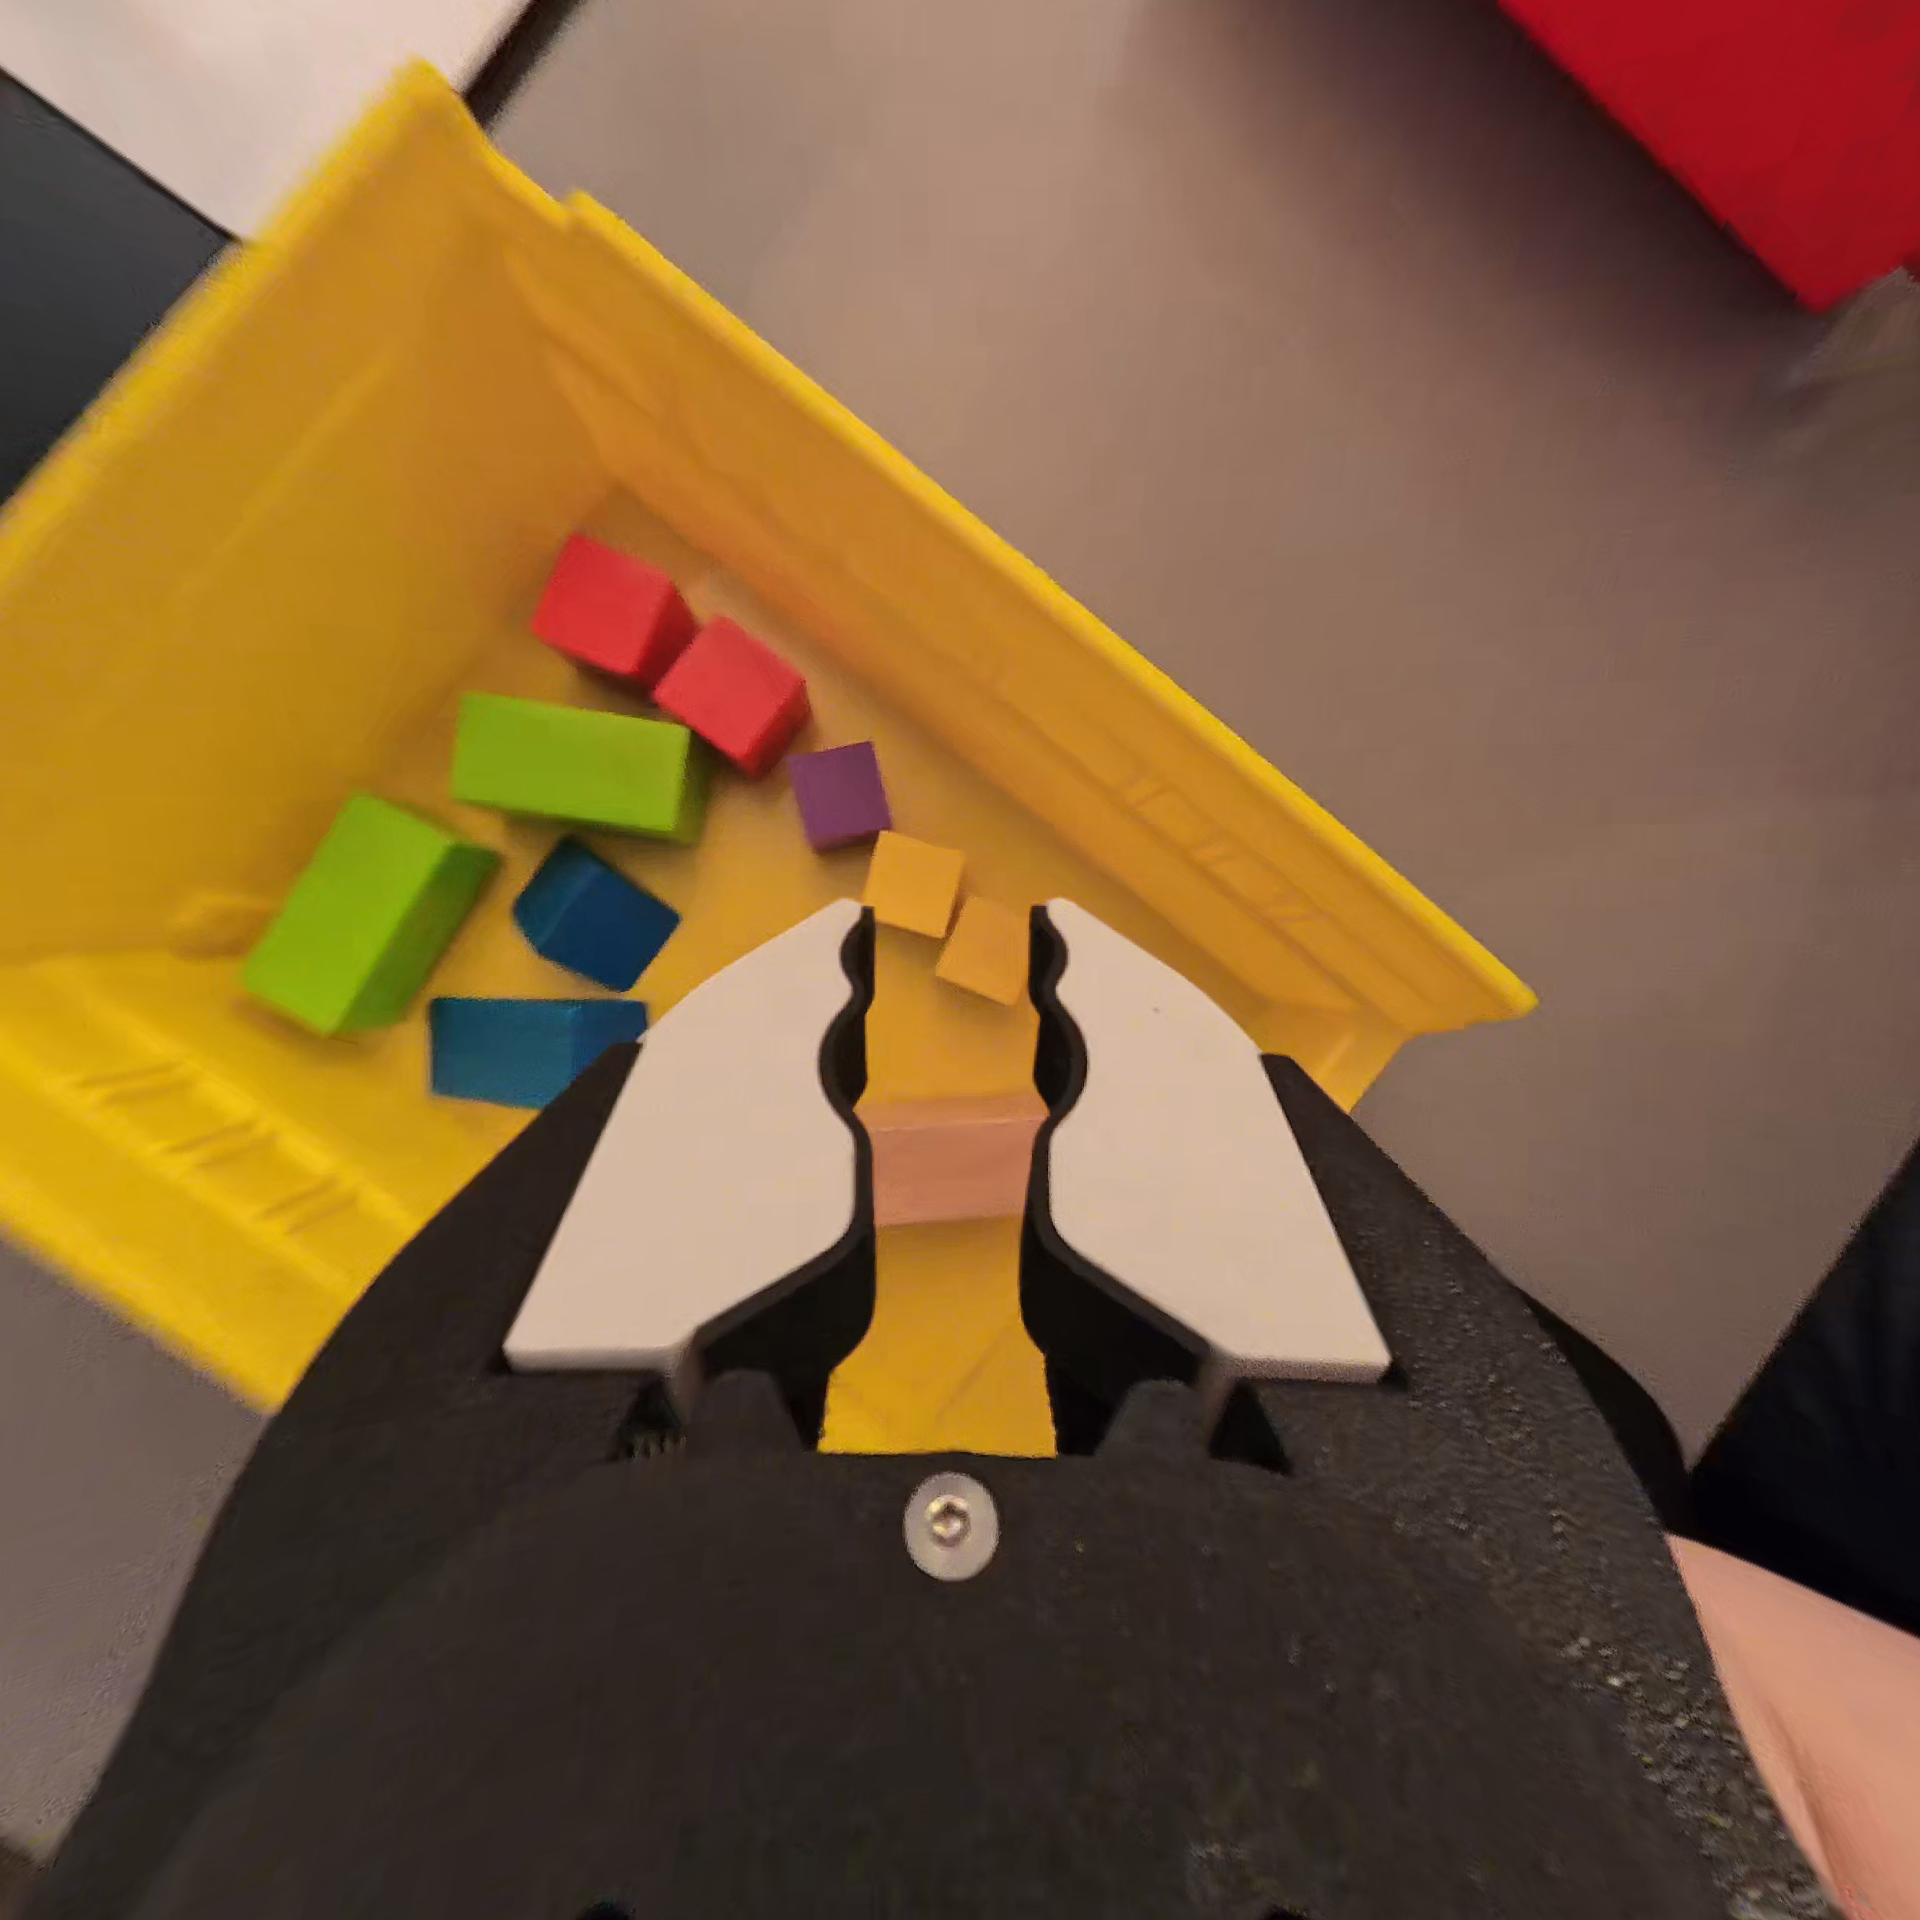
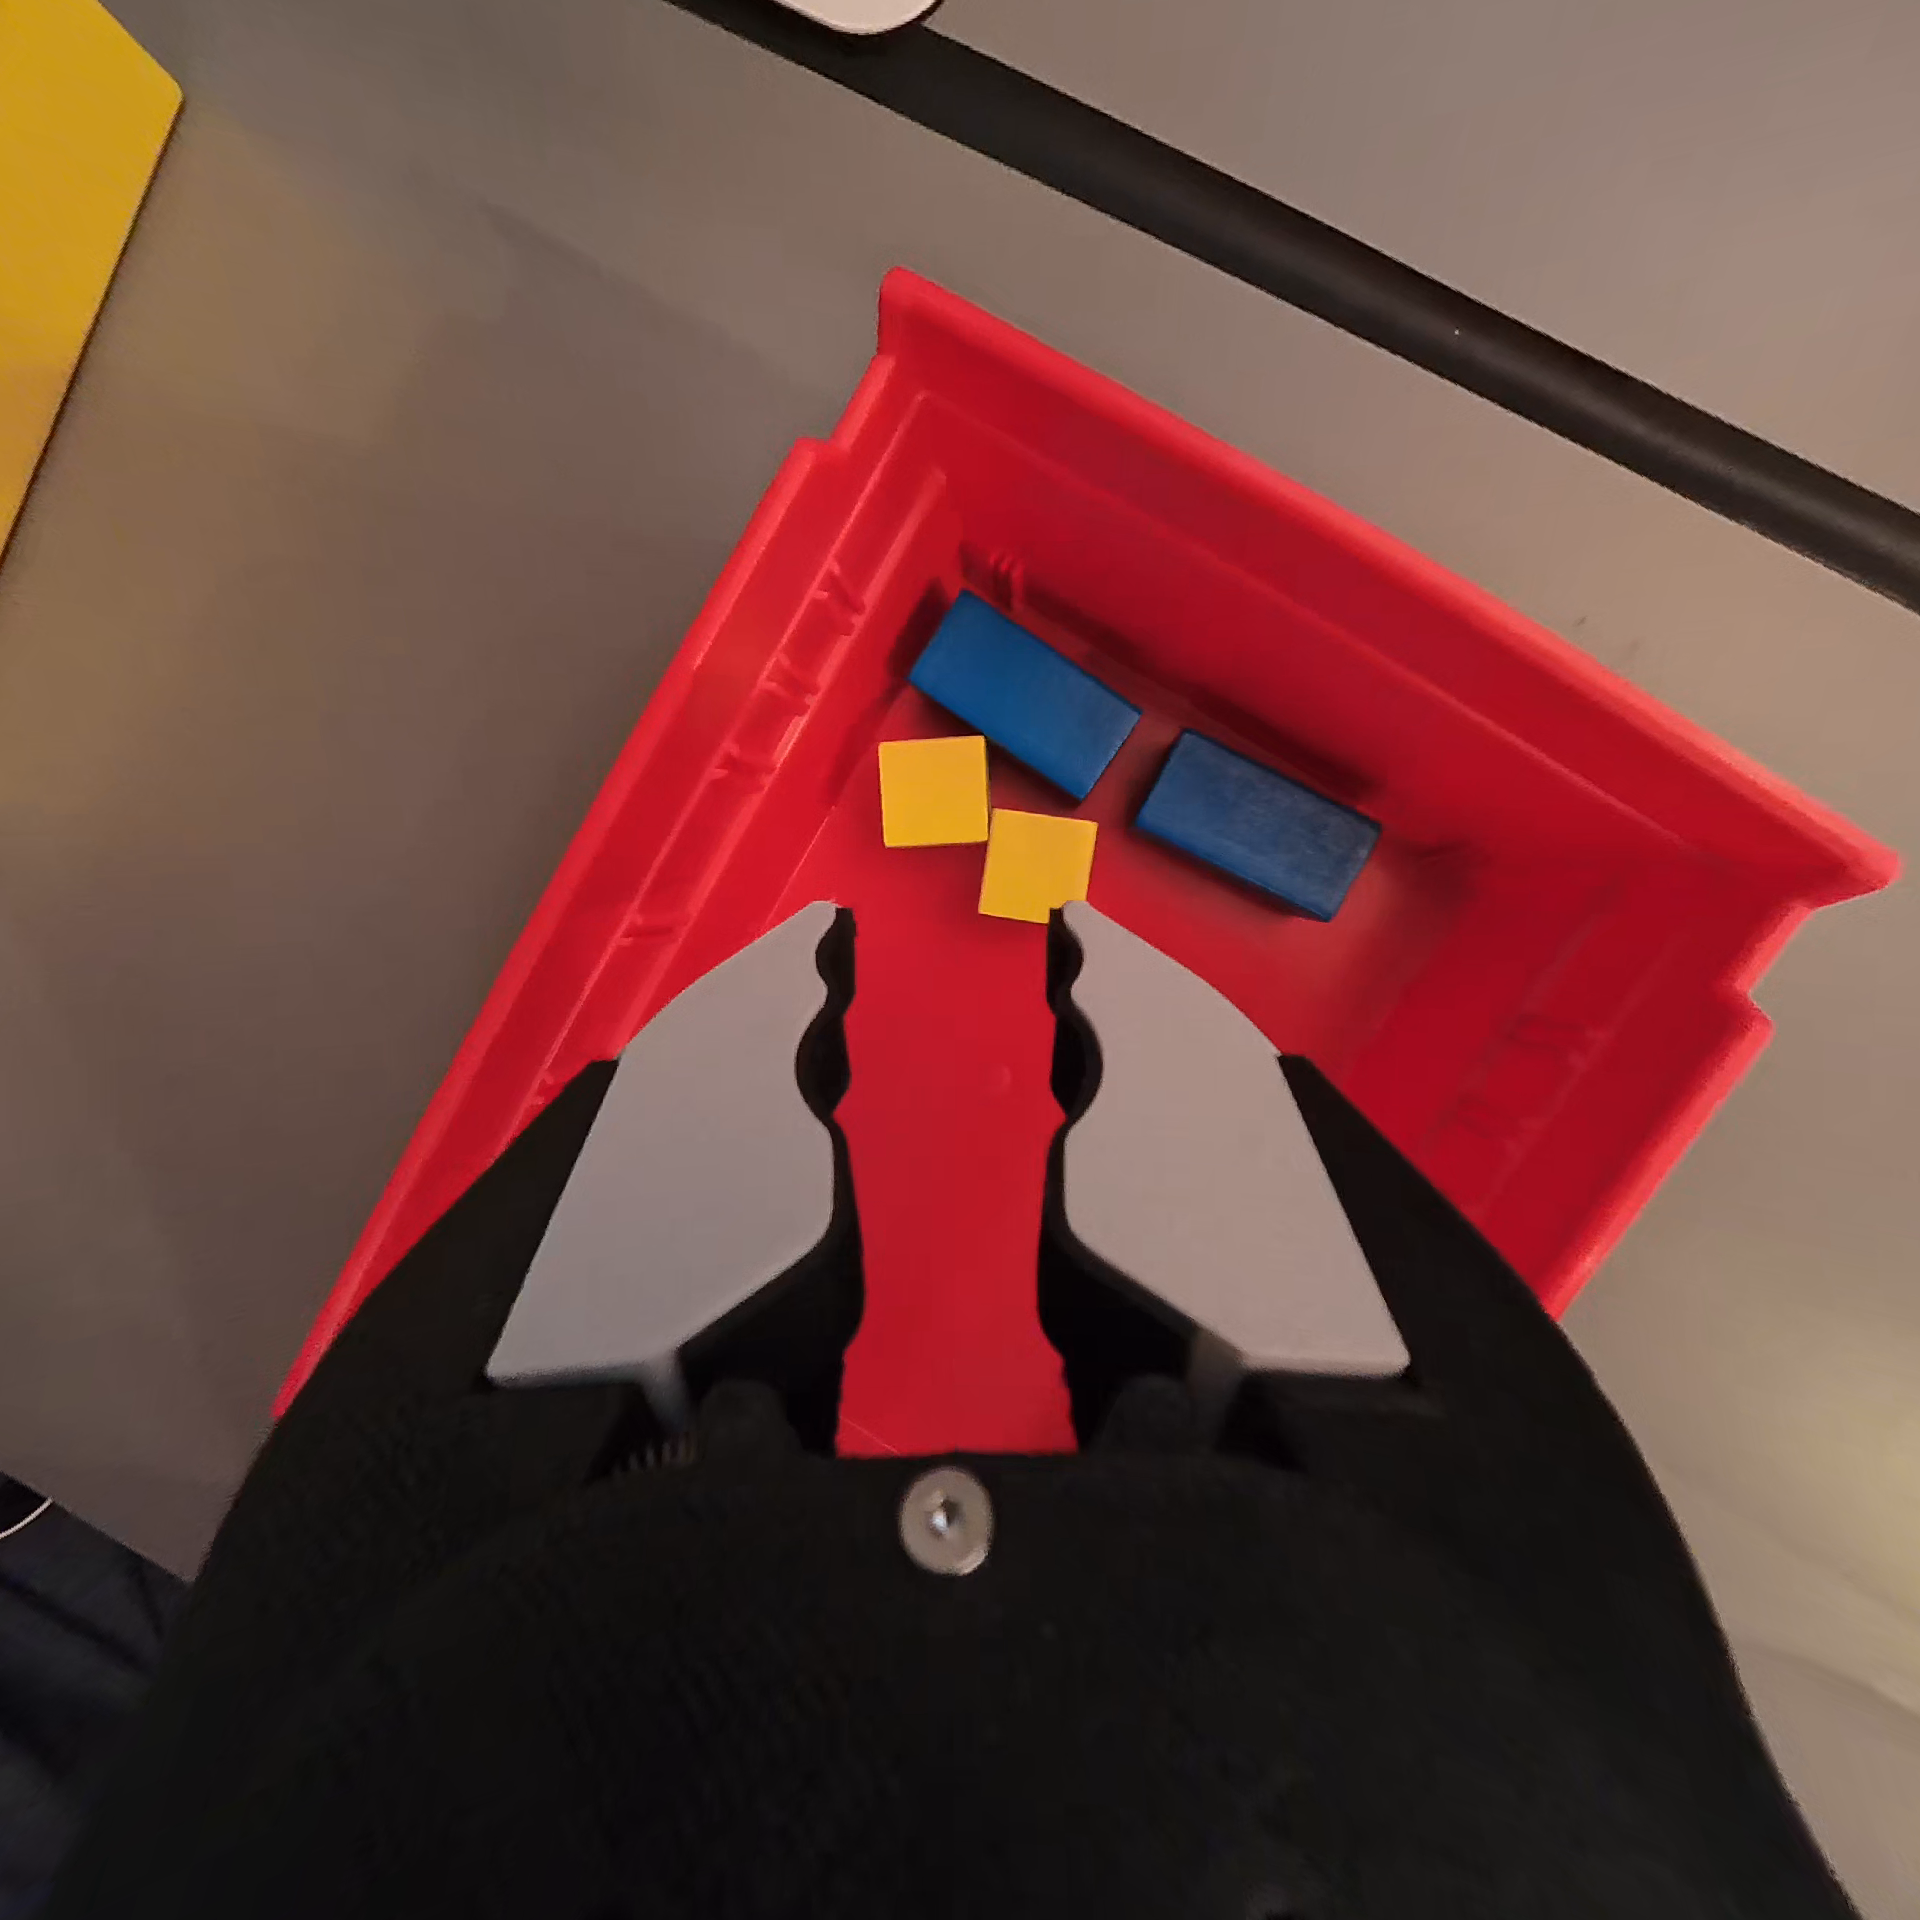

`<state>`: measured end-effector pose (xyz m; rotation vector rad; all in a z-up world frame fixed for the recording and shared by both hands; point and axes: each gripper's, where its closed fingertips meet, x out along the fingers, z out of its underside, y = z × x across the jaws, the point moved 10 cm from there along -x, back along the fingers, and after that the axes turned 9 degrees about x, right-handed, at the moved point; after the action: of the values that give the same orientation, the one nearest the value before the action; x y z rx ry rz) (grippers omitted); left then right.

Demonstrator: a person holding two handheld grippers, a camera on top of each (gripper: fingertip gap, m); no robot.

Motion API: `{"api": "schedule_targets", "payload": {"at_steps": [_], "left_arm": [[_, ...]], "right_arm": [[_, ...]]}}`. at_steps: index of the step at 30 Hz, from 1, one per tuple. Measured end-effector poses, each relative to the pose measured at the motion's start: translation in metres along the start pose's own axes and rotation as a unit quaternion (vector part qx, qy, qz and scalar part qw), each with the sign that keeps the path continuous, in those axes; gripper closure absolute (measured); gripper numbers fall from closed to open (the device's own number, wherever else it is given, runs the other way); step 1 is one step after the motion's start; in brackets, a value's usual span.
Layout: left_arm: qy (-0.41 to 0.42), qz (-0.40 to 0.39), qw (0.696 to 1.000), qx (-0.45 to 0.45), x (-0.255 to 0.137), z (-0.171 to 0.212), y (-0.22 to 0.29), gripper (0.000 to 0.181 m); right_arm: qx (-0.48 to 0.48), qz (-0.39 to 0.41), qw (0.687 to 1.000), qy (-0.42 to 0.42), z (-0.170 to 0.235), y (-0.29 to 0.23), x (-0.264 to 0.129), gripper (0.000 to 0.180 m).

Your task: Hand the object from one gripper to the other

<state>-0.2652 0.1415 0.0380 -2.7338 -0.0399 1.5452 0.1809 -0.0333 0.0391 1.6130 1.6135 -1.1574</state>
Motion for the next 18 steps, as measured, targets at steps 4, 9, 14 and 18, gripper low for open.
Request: {"api": "schedule_targets", "payload": {"at_steps": [4, 9, 14, 18], "left_arm": [[-0.050, 0.061, 0.997, 0.007, 0.034, 0.001, -0.006, 0.144], [-0.103, 0.055, 0.992, 0.045, 0.064, 0.008, -0.011, 0.138], [-0.125, 0.050, 0.991, 0.024, 0.079, 0.010, -0.020, 0.138], [-0.136, 0.056, 0.989, 0.025, 0.086, 0.010, -0.019, 0.138]], "right_arm": [[-0.005, 0.004, 1.000, -0.014, 0.002, 0.001, 0.002, 0.142], [-0.001, 0.005, 1.000, -0.018, 0.003, 0.005, 0.003, 0.142], [-0.002, 0.011, 1.000, -0.020, 0.004, 0.006, 0.002, 0.142], [0.000, 0.010, 1.000, -0.023, 0.004, 0.008, 0.002, 0.142]]}}
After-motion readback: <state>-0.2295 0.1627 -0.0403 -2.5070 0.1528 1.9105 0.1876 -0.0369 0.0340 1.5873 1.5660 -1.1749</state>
